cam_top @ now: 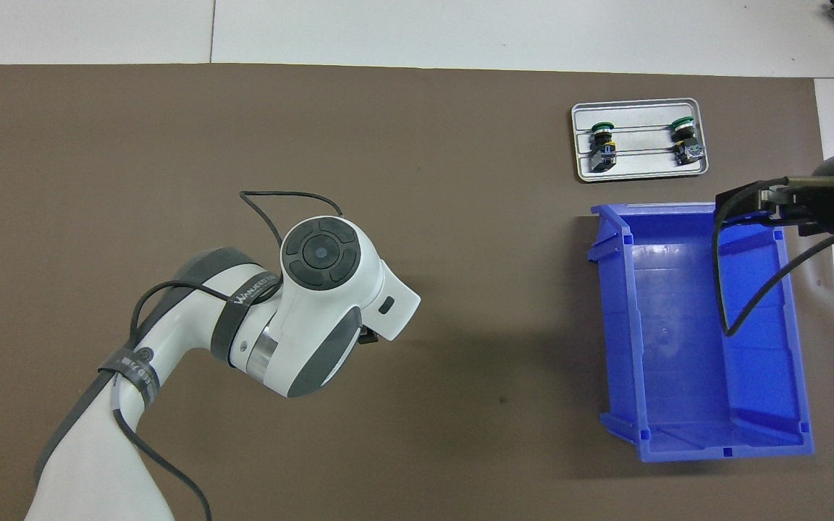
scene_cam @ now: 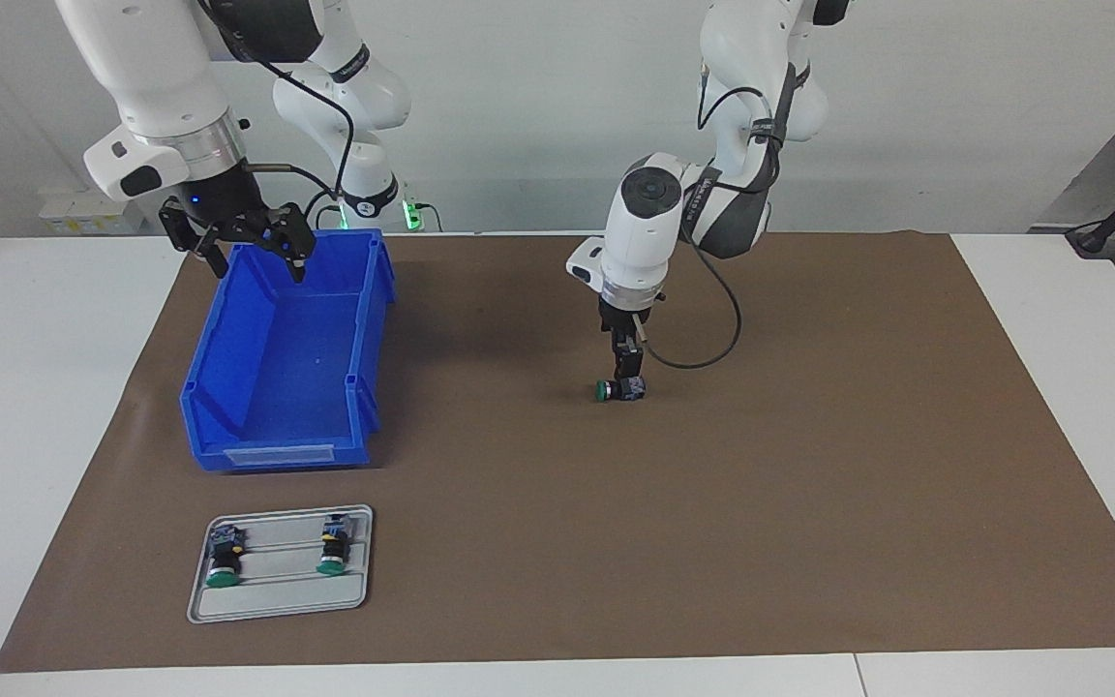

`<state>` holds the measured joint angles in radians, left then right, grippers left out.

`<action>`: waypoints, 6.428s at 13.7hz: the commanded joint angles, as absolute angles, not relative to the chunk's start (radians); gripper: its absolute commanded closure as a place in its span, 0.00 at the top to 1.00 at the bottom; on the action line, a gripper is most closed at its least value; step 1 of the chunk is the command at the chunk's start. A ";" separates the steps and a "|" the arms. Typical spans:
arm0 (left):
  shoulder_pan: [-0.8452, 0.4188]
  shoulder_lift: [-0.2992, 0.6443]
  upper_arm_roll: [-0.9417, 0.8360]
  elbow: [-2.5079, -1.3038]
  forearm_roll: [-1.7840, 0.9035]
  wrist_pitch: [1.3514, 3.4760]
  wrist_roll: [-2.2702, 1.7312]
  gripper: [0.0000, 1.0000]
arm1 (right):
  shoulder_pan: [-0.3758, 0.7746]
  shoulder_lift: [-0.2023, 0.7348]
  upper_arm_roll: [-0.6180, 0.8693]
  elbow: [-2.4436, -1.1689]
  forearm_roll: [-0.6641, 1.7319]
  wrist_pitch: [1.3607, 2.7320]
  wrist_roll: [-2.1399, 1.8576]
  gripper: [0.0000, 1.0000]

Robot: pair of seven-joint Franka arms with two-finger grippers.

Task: Place and press button with both arms

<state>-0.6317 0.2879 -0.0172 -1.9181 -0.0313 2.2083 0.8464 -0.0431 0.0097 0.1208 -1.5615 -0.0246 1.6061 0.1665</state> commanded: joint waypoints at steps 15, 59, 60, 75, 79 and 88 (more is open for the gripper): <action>-0.641 0.364 0.008 -1.971 0.040 2.370 0.775 0.99 | 0.057 -0.044 0.000 -1.589 -0.032 1.589 0.143 1.00; -0.022 0.020 0.025 -2.003 -0.693 1.991 1.457 0.10 | 0.054 -0.032 0.000 -1.603 -0.026 1.589 0.150 1.00; -0.005 -0.004 0.026 -2.055 -0.718 2.011 1.504 0.07 | 0.054 -0.032 0.000 -1.605 -0.026 1.589 0.150 1.00; -0.029 0.024 0.023 -2.401 -1.501 2.273 2.080 0.13 | 0.052 -0.032 0.000 -1.605 -0.026 1.589 0.150 1.00; -0.127 0.112 0.023 -2.376 -1.817 2.273 2.264 0.17 | 0.052 -0.032 0.002 -1.605 -0.026 1.589 0.150 1.00; -0.282 0.248 0.020 -2.304 -2.192 2.264 2.555 0.16 | 0.054 -0.032 0.000 -1.603 -0.026 1.589 0.150 1.00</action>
